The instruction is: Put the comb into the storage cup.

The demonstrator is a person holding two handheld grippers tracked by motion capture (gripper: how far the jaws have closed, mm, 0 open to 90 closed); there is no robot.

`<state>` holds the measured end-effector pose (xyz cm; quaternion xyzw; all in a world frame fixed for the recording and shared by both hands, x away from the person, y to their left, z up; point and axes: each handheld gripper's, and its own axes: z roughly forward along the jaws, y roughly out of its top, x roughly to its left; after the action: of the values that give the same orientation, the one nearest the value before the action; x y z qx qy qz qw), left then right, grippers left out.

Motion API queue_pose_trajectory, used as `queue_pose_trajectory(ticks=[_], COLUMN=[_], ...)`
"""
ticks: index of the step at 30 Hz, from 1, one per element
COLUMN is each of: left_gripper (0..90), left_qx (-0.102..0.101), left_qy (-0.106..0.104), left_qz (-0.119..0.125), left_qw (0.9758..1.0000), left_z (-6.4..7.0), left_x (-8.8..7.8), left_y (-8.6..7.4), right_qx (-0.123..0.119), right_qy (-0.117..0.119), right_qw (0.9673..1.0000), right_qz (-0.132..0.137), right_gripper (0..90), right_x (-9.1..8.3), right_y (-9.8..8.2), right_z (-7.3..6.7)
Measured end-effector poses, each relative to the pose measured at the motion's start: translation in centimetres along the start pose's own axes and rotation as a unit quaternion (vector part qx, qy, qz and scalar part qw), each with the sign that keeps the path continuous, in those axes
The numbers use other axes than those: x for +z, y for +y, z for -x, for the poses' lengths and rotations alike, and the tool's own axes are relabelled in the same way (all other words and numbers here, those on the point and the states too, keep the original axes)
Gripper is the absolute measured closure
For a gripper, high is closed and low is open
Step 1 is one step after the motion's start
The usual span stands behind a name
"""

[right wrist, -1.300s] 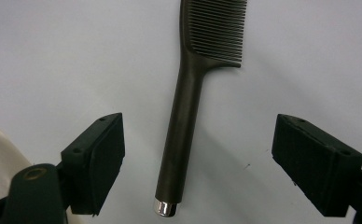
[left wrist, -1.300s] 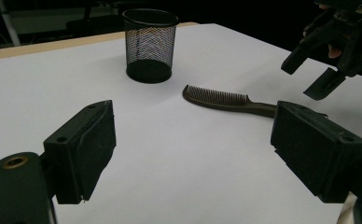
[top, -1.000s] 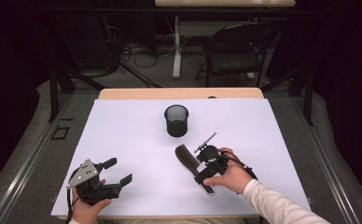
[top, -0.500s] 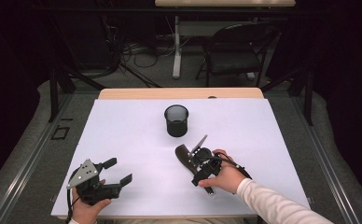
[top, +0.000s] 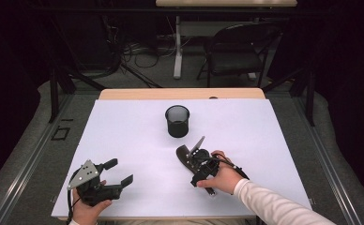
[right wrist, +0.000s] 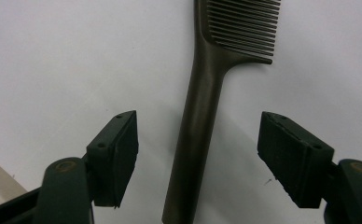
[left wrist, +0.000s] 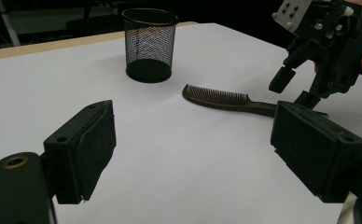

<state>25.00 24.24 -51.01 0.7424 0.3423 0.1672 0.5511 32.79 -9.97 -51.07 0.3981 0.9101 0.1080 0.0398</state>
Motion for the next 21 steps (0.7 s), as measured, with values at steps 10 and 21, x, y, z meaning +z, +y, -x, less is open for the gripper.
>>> queue_pose_trajectory(ticks=[10,21], left_gripper=[14.2,14.3], left_qx=[0.000,-0.001], left_qy=[0.000,0.001], left_qz=[0.001,-0.001], left_qw=[1.0000,1.0000], left_z=[0.01,-0.01], left_x=[0.04,0.04], left_y=[-0.02,-0.03], right_qx=[0.007,0.026], right_qy=[-0.004,0.005], right_qw=[1.0000,0.9994], right_qz=[0.000,-0.022], right_gripper=[28.5,43.6], right_x=[0.45,1.10], right_y=[0.31,0.76], right_z=[-0.06,0.22])
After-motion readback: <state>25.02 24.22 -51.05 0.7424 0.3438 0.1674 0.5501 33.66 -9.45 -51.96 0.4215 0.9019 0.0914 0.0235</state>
